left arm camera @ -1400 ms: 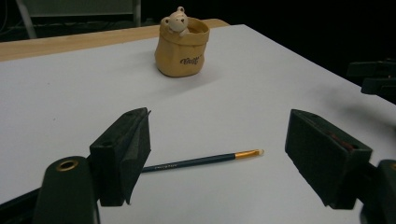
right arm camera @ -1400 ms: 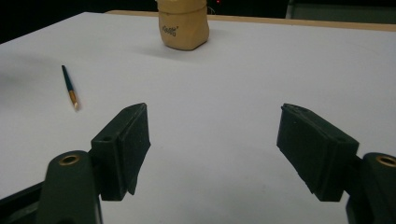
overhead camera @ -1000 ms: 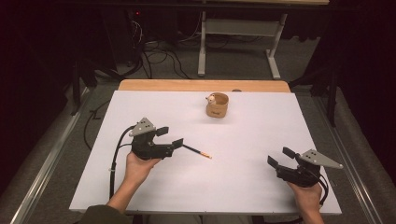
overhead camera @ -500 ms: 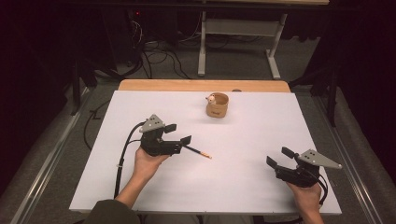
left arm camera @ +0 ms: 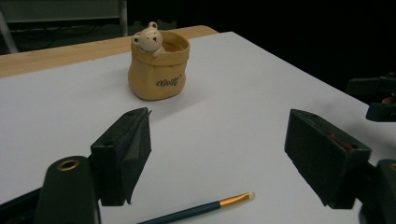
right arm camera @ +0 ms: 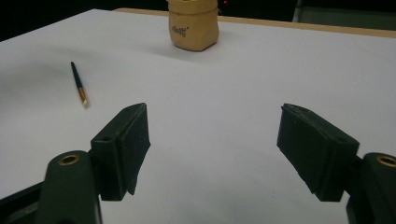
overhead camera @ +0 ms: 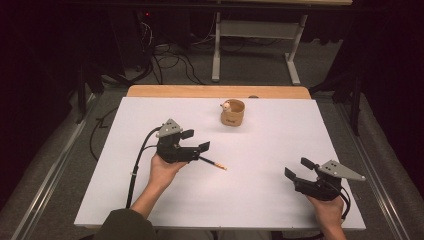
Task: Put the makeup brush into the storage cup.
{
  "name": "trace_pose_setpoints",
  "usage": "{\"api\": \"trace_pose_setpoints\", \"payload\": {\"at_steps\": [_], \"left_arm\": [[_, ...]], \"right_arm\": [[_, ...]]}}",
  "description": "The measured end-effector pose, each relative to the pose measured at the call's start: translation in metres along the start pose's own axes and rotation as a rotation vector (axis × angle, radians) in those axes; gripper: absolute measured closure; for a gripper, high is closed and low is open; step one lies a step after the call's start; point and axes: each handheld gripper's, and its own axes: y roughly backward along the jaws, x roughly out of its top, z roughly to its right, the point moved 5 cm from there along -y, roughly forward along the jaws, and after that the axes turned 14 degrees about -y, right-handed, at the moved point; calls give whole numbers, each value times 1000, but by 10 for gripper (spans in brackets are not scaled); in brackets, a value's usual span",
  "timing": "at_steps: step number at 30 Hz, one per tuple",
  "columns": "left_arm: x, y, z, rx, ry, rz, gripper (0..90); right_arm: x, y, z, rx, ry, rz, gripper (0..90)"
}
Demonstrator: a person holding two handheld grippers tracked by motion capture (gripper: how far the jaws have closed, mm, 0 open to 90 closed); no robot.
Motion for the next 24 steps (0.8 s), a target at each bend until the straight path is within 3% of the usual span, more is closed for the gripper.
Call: {"api": "trace_pose_setpoints", "payload": {"at_steps": [16, 24], "left_arm": [[9, -24, 2, -18, 8, -7, 229], [16, -36, 3, -18, -8, -17, 229]], "right_arm": [[-1, 1, 2, 1, -15, -5, 269], [-1, 0, 0, 3, -7, -9, 270]]}}
